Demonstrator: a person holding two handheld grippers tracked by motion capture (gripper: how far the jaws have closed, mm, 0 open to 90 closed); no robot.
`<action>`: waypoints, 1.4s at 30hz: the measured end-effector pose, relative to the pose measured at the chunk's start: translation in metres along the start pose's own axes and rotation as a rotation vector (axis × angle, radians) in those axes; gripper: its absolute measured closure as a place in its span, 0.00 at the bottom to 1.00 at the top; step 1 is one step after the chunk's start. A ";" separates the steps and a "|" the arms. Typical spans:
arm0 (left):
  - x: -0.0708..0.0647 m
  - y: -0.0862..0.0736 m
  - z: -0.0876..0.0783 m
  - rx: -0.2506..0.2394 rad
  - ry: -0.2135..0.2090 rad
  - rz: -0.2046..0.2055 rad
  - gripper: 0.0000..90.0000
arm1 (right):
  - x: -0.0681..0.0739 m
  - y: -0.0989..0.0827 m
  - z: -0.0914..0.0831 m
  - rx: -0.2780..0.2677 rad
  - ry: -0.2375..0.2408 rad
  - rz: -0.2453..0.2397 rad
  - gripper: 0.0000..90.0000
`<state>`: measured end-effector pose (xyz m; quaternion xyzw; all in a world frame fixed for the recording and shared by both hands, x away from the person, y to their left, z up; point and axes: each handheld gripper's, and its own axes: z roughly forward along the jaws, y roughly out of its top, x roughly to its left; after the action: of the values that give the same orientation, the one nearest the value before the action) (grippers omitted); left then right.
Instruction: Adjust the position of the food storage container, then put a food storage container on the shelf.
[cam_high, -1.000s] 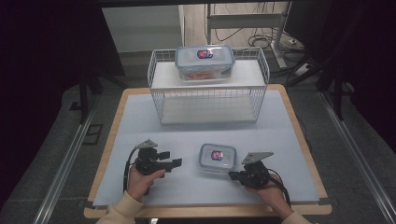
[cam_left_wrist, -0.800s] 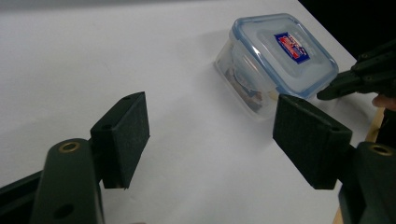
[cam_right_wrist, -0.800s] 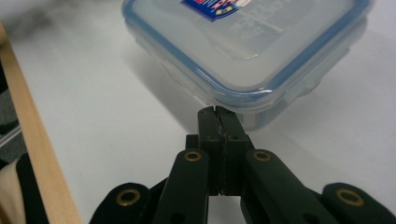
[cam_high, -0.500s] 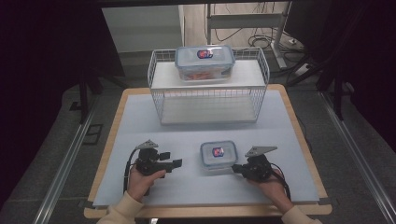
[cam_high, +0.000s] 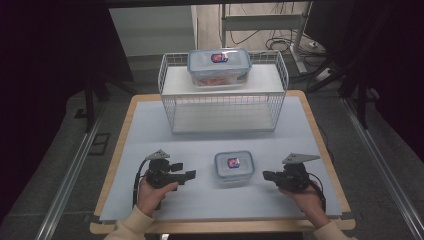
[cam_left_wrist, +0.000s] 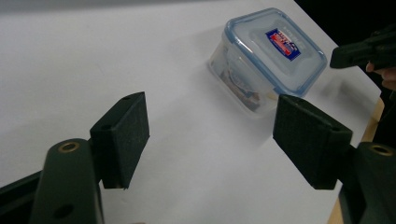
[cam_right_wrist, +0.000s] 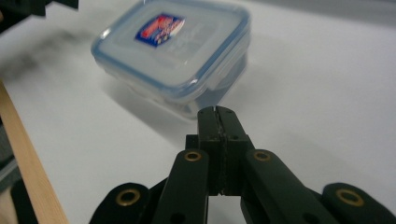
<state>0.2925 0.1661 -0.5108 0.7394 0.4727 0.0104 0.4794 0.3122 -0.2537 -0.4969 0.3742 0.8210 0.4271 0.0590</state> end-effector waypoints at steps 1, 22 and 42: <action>-0.001 0.001 0.000 -0.001 0.000 0.000 0.29 | -0.001 0.001 -0.003 -0.010 0.005 0.007 0.99; -0.021 0.011 0.011 0.007 -0.032 -0.028 0.24 | -0.006 0.016 -0.007 -0.053 0.116 0.088 0.36; -0.022 0.025 0.072 0.074 -0.135 -0.174 0.25 | -0.025 0.041 0.049 0.026 0.199 0.235 0.30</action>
<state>0.3313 0.0976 -0.5220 0.7118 0.5019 -0.0983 0.4814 0.3743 -0.2235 -0.5026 0.4243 0.7788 0.4554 -0.0778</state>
